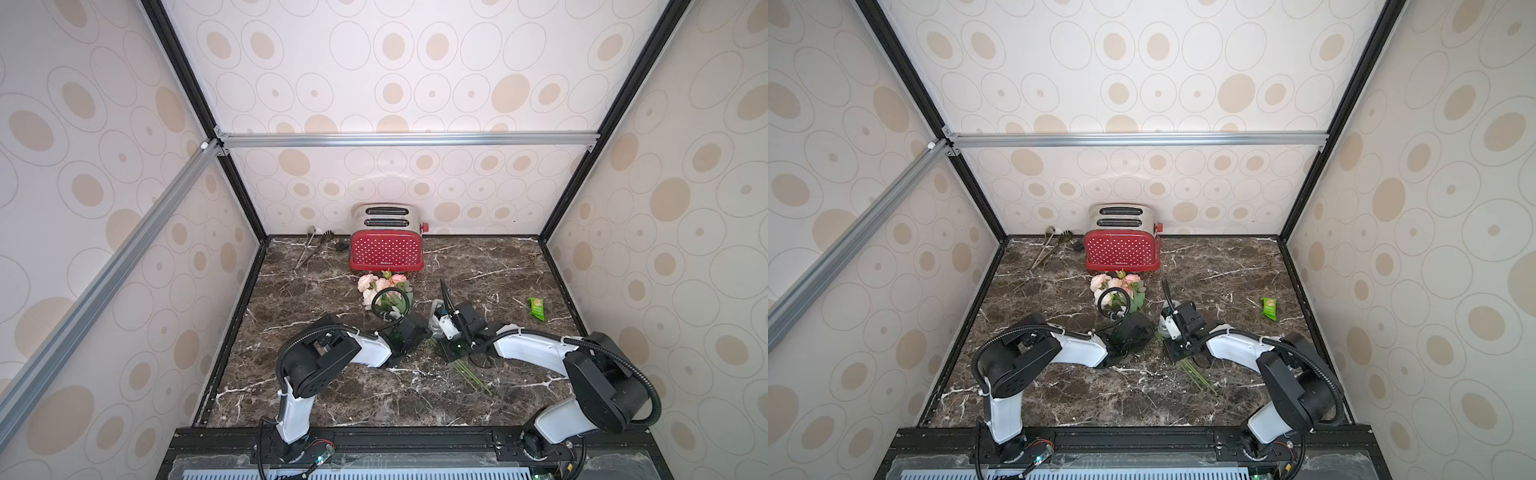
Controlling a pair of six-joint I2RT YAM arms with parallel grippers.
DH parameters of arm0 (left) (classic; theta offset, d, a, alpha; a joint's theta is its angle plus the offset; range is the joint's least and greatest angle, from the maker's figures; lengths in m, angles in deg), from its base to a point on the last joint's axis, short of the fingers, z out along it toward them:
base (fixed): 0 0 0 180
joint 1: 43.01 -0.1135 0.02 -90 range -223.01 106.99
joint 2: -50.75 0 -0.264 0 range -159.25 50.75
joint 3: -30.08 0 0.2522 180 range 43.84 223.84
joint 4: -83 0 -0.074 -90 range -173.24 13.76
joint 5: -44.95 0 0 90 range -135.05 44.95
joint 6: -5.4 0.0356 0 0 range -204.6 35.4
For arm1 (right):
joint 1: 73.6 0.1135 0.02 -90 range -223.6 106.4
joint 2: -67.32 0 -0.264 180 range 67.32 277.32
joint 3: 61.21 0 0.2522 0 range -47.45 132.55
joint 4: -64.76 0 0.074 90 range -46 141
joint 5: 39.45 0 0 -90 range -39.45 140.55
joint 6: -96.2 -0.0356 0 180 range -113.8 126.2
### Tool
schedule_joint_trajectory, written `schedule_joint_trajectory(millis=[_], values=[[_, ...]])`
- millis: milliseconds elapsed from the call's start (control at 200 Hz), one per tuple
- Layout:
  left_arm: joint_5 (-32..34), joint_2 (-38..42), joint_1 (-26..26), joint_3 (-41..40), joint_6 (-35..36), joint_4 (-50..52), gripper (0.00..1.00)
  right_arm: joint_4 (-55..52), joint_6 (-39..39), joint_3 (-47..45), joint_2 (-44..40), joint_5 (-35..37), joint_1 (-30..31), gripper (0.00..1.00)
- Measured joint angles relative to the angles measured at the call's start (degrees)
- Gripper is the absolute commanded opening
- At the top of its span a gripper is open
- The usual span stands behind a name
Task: Wrap bouquets with tape
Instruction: Place the unwrapped bouquet at the center of the board, then adjust the flowers at the center of the board.
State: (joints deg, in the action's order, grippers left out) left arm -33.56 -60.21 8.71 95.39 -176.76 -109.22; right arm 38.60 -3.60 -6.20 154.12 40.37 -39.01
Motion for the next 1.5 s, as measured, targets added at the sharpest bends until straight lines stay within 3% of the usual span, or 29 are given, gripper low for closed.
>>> schedule_joint_trajectory(millis=[40,195,645,1001,1256,1496], values=[[-0.04,0.0,0.0,0.15,-0.15,0.24,0.24,0.02,0.07,0.0,0.0,0.02,0.11,0.41],[-0.76,0.55,-0.22,1.33,-0.17,1.73,0.38,0.09,0.04,0.0,-0.35,0.66,0.24,0.42],[-2.51,2.84,-2.08,7.85,2.08,20.5,0.38,1.84,-3.5,-0.83,-9.4,3.41,0.24,0.44],[-3.37,3.87,-3.19,10.34,3.74,32.63,0.37,3.78,-6.12,-3.1,-10.58,4.33,0.24,0.44],[-4.61,2.23,-4.5,21.35,7.3,42.51,0.38,5.57,-7.52,-5.49,-13.68,5.53,0.24,0.44],[-7.32,-3.98,-4.74,28.06,9.53,49.24,0.42,6.4,-7.78,-7.26,-17.44,7.56,0.2,0.45]])
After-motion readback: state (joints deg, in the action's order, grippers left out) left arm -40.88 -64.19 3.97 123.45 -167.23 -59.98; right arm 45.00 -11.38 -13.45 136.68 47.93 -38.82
